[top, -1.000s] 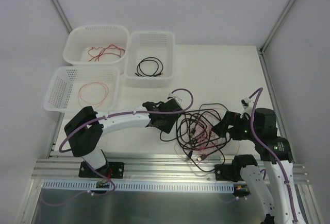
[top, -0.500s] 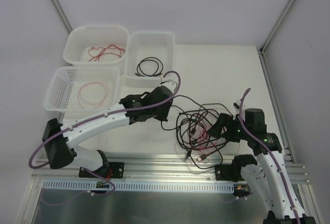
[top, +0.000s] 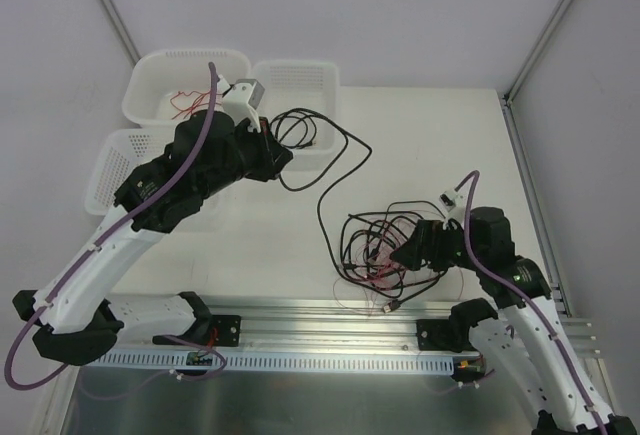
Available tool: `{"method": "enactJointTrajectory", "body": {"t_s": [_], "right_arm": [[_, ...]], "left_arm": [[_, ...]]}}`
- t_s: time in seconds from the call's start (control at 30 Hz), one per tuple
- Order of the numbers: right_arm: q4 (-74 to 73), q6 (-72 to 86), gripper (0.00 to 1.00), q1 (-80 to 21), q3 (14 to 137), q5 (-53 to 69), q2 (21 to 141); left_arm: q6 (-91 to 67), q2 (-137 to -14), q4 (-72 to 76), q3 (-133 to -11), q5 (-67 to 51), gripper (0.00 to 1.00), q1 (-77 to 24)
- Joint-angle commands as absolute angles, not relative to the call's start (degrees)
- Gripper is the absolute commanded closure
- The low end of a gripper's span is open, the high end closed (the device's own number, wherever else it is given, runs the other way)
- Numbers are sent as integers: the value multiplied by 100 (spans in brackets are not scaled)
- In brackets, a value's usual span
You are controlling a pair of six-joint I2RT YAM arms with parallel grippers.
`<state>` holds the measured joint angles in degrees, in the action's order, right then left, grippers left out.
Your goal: Untangle the cables
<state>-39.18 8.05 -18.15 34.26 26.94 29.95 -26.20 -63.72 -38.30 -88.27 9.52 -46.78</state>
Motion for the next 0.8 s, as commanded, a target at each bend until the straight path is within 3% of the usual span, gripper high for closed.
{"method": "enactJointTrajectory", "body": {"t_s": [0.0,0.27,0.5,0.67,0.77], "right_arm": [[-3490,546,5,-2047,4015,3030,2717],[-2989,35,5,-2978,4131,4008,2926],[-2795,-184,6,-4971,4078,2764,3603],[-2514,-167,11,-5422,3719,2084,3911],[-2566,-193,20,-5546,3630,2030,4183]], "left_arm": [[-2593,-6548,-4034,-9210,817,100,-4526],[-2602,-6803,-4113,-9395,870,100,-4509],[-2584,-6987,-4166,-9466,1011,100,-4377],[-2584,-6996,-4166,-9483,1063,100,-4324],[-2566,-6970,-4175,-9483,1090,100,-4263]]}}
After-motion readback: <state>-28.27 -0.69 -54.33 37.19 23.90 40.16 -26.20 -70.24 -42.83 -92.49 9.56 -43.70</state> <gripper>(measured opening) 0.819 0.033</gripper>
